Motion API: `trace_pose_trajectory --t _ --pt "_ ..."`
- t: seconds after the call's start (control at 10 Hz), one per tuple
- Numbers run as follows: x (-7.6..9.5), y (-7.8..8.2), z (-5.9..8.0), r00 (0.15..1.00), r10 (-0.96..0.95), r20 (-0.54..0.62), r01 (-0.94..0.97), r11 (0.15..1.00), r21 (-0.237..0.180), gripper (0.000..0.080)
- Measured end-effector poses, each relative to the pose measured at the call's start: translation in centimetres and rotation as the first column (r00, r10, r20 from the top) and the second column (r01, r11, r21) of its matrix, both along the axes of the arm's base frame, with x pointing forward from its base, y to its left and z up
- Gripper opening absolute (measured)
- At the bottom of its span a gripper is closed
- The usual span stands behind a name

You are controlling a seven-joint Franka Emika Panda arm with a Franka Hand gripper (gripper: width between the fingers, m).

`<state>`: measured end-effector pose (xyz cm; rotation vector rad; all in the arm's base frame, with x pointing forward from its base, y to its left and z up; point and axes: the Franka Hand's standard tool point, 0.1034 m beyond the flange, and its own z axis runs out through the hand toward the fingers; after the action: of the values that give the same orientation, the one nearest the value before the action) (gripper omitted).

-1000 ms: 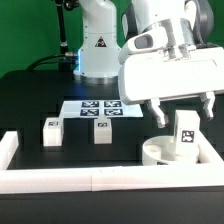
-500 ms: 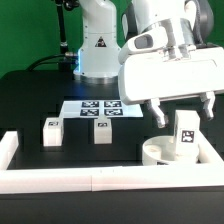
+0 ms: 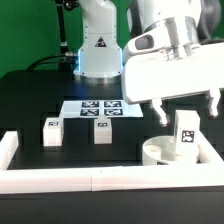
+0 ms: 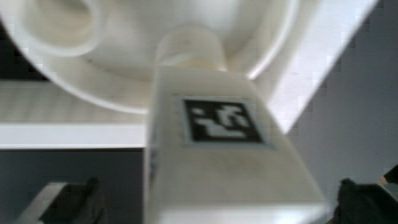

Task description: Assemble stool

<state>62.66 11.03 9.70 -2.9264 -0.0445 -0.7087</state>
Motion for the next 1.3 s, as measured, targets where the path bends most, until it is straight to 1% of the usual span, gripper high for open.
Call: trace_pose_trajectory --t 0.1,0.2,0.3,0.4,0.5,0.6,0.8,0.9,1.0,1.1,1.2,1.3 --pt "0.4 -0.2 0.2 1.0 -0.023 0.001 0.023 1.0 0.011 0.0649" --pt "0.2 -0.8 -0.4 1.0 -0.022 -0.022 0.022 1.0 0.007 0.0649" --pt "-0.4 -1.1 -1.1 0.993 -0.006 -0.116 0.007 1.0 0.01 0.0649" --pt "-0.1 -1.4 -1.0 0.984 -0.001 -0.178 0.004 1.0 0.018 0.0649" --pt "0.0 -1.6 -1.0 0.977 0.001 -0.215 0.004 1.0 0.023 0.0649" --pt "-0.5 -1.5 -1.2 0.959 0.013 -0.282 -0.004 0.999 0.032 0.0649" --pt "-0.7 -1.2 -1.0 0.931 0.033 -0.363 -0.018 0.999 0.046 0.0649" --pt "-0.6 -1.2 -1.0 0.933 0.033 -0.359 -0.017 0.999 0.046 0.0649" --pt "-0.8 -1.1 -0.9 0.925 0.008 -0.38 0.01 0.999 0.044 0.0649" --pt "-1.0 -1.0 -0.3 0.879 -0.09 -0.468 0.093 0.995 -0.017 0.0649" --pt "0.3 -1.1 -0.2 0.888 -0.098 -0.449 0.093 0.995 -0.032 0.0649" --pt "0.5 -1.8 -1.0 0.897 -0.085 -0.433 0.08 0.996 -0.03 0.0649"
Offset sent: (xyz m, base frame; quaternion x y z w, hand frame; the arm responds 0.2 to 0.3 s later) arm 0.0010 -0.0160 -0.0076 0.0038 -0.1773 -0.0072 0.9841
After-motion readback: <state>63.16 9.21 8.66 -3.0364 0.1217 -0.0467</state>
